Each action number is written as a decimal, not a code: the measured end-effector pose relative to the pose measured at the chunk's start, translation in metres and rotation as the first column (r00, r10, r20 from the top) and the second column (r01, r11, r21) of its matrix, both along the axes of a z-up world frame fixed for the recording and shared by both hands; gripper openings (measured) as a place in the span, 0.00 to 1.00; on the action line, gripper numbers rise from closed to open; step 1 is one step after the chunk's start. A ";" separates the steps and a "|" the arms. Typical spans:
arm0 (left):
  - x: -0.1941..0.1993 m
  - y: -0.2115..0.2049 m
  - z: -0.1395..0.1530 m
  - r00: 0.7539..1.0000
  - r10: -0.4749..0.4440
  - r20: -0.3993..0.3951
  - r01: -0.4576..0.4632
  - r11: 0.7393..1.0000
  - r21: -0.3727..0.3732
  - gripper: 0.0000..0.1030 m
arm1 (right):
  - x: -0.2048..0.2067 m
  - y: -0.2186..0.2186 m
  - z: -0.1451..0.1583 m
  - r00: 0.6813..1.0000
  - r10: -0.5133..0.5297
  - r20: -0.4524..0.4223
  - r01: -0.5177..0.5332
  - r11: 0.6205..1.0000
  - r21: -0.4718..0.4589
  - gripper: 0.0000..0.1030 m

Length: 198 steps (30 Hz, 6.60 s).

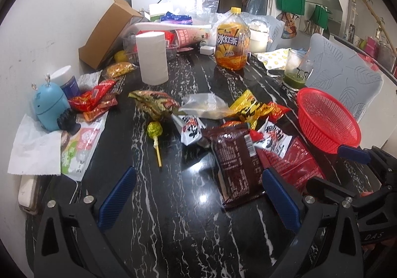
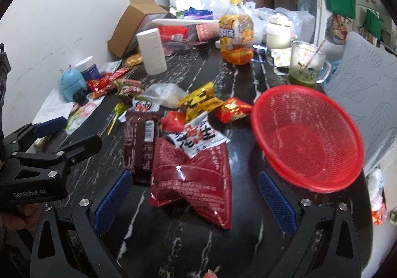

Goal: Organize snacks
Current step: 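Grasp the dark brown chocolate bag with the left tool while the right tool grasps the large red bag, then carry both bags over the red basket and open both tools to drop them in, then move both open tools away from the basket back over the snacks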

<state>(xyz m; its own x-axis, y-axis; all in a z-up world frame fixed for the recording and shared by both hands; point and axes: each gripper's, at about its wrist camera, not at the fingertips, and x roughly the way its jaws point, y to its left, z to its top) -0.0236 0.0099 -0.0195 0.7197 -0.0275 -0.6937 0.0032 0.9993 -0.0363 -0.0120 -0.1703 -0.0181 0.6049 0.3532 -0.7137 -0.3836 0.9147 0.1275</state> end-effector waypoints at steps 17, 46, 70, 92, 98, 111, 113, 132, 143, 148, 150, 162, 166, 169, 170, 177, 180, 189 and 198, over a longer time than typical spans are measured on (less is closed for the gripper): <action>0.011 0.018 -0.028 0.997 0.027 -0.069 -0.030 0.998 -0.051 1.00 | 0.021 0.015 -0.037 0.998 0.019 -0.052 -0.019 1.000 -0.008 1.00; 0.051 -0.038 -0.044 0.984 -0.108 -0.139 0.103 0.994 -0.044 1.00 | 0.008 -0.018 -0.037 0.998 0.065 -0.015 -0.064 0.996 0.068 0.58; 0.050 -0.038 -0.055 0.973 -0.192 -0.127 0.175 0.976 -0.133 0.49 | 0.005 -0.025 -0.041 0.998 0.055 -0.004 -0.054 0.995 0.081 0.60; -0.003 -0.010 0.009 0.981 -0.186 0.047 0.190 0.974 -0.125 0.49 | -0.024 0.007 0.006 0.988 0.119 0.094 -0.129 0.986 0.102 0.59; -0.001 -0.016 0.034 0.972 -0.208 0.110 0.221 0.968 -0.120 0.49 | -0.029 0.004 0.029 0.984 0.097 0.148 -0.115 0.987 0.114 0.59; 0.024 -0.060 0.074 0.914 -0.357 0.192 0.382 0.918 -0.110 0.49 | -0.025 -0.038 0.065 0.972 -0.046 0.230 0.018 0.992 0.123 0.60; 0.029 -0.070 0.076 0.902 -0.386 0.194 0.410 0.906 -0.108 0.49 | -0.025 -0.047 0.067 0.969 -0.077 0.237 0.050 0.992 0.120 0.60; 0.114 -0.159 0.074 0.808 -0.573 0.137 0.584 0.810 -0.060 0.49 | 0.025 -0.127 0.054 0.933 -0.300 0.200 0.285 0.953 0.101 0.60; 0.156 -0.193 0.052 0.793 -0.605 0.078 0.608 0.794 -0.024 0.49 | 0.070 -0.149 0.033 0.926 -0.347 0.148 0.341 0.938 0.068 0.60; 0.168 -0.198 0.037 0.791 -0.612 0.025 0.612 0.789 -0.059 0.49 | 0.077 -0.153 0.025 0.931 -0.346 0.119 0.341 0.938 0.064 0.61; 0.172 -0.200 0.032 0.792 -0.610 -0.003 0.609 0.790 -0.074 0.49 | 0.078 -0.154 0.023 0.935 -0.339 0.109 0.333 0.941 0.066 0.65; 0.166 -0.197 0.033 0.833 -0.552 -0.028 0.551 0.834 -0.040 0.80 | 0.070 -0.158 0.028 0.926 -0.360 0.114 0.355 0.933 0.062 0.67; 0.159 -0.193 0.036 0.836 -0.548 -0.026 0.547 0.836 -0.034 0.80 | 0.065 -0.158 0.031 0.922 -0.370 0.115 0.365 0.929 0.063 0.67; 0.151 -0.187 0.042 0.846 -0.534 -0.012 0.533 0.846 -0.025 0.80 | 0.060 -0.155 0.035 0.923 -0.365 0.125 0.359 0.931 0.063 0.67; 0.149 -0.186 0.044 0.849 -0.528 -0.008 0.528 0.849 -0.022 0.81 | 0.058 -0.154 0.037 0.924 -0.360 0.130 0.355 0.933 0.061 0.67; 0.125 -0.159 0.060 0.889 -0.456 0.034 0.457 0.890 0.002 0.81 | 0.049 -0.137 0.049 0.941 -0.297 0.163 0.290 0.955 0.067 0.67; 0.115 -0.147 0.065 0.906 -0.420 0.050 0.420 0.908 0.007 0.81 | 0.046 -0.125 0.053 0.951 -0.253 0.176 0.244 0.967 0.069 0.67; 0.082 -0.109 0.079 0.946 -0.311 0.095 0.311 0.950 0.016 0.81 | 0.029 -0.090 0.066 0.966 -0.135 0.219 0.123 0.990 0.066 0.67; 0.049 -0.073 0.089 0.970 -0.200 0.135 0.199 0.980 0.020 0.81 | 0.018 -0.057 0.075 0.969 -0.013 0.245 -0.003 0.998 0.063 0.68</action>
<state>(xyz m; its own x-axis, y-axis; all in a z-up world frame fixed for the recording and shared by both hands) 0.0254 -0.0627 0.0690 0.7874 -0.1764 -0.5907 0.2073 0.9782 -0.0157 0.0064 -0.2277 0.0567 0.7607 0.3889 -0.5197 -0.4059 0.9098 0.0867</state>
